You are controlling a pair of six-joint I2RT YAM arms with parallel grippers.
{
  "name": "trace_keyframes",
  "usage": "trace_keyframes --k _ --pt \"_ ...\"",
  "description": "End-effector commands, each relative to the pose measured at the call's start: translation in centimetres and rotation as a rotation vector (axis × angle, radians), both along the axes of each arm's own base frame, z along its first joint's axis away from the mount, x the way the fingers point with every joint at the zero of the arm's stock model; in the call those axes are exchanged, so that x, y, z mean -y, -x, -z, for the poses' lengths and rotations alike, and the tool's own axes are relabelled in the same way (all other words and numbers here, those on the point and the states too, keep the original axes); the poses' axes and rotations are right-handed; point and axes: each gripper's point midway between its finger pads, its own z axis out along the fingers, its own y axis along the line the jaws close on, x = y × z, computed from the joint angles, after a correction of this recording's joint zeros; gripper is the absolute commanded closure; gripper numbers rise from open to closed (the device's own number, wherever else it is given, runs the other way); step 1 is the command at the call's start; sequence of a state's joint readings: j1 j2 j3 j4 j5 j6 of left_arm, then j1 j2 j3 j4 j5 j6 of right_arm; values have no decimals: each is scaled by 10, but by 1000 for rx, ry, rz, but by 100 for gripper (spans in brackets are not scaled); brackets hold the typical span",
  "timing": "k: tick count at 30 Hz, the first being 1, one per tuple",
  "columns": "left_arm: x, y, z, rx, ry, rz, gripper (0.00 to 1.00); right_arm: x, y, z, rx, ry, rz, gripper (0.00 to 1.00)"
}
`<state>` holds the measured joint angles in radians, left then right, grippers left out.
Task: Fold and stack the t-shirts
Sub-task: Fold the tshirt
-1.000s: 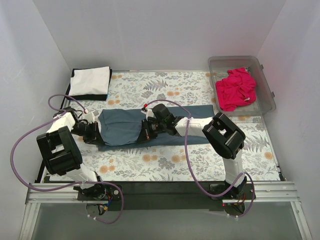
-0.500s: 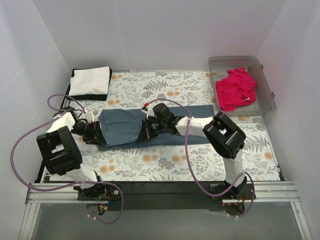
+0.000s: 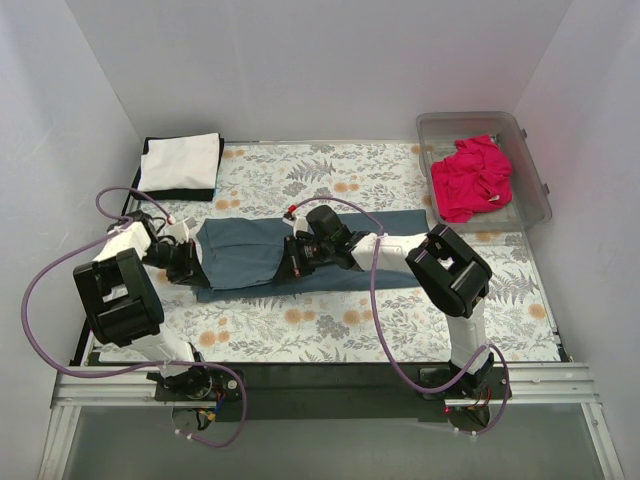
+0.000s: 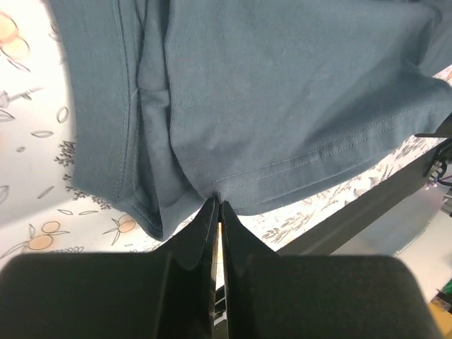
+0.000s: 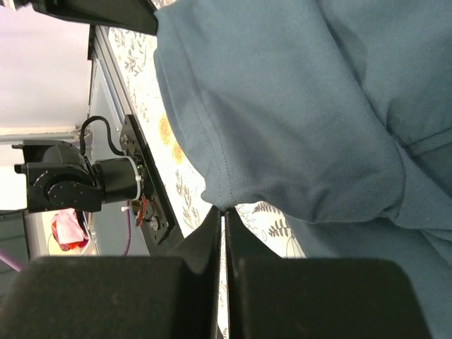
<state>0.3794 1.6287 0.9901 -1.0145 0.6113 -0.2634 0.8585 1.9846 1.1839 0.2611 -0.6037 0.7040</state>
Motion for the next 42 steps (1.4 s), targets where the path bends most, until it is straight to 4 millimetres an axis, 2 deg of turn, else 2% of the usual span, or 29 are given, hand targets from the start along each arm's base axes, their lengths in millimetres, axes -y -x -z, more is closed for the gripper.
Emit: trace_keyframes --k 1,2,6,8,9,12,16,20,26,30,34,37,42 --pt "-4 -28 -24 117 -9 -3 100 -9 -19 -45 85 -104 5 99" --pt "-4 -28 -23 113 -8 -5 100 -9 -21 -46 87 -106 8 99" --pt "-8 -50 -38 156 2 -8 100 -8 -33 -50 103 -115 22 99" --pt "-10 -58 -37 160 8 -13 100 -9 -39 -51 115 -121 26 99" --pt "-11 -67 -43 182 11 -15 100 -9 -41 -50 124 -120 23 99" --pt "-13 -80 -43 186 29 -27 100 -8 -52 -47 145 -115 43 99" --pt "-18 -109 -52 232 50 -46 100 -8 -60 -39 142 -117 43 99" --pt "-22 -130 -55 257 53 -42 100 -9 -69 -35 157 -121 46 99" --pt "-17 -142 -47 262 58 -29 100 -10 -78 -27 154 -124 49 99" --pt "-13 -141 -39 253 60 -24 100 -8 -82 -20 146 -118 54 99" --pt "-13 -149 -45 287 59 -44 100 -3 -87 -18 149 -118 68 99" --pt "-4 -160 -46 303 58 -25 100 0 -92 -17 146 -122 78 99" --pt "0 -171 -41 309 34 -11 100 1 -96 -20 143 -136 83 99"
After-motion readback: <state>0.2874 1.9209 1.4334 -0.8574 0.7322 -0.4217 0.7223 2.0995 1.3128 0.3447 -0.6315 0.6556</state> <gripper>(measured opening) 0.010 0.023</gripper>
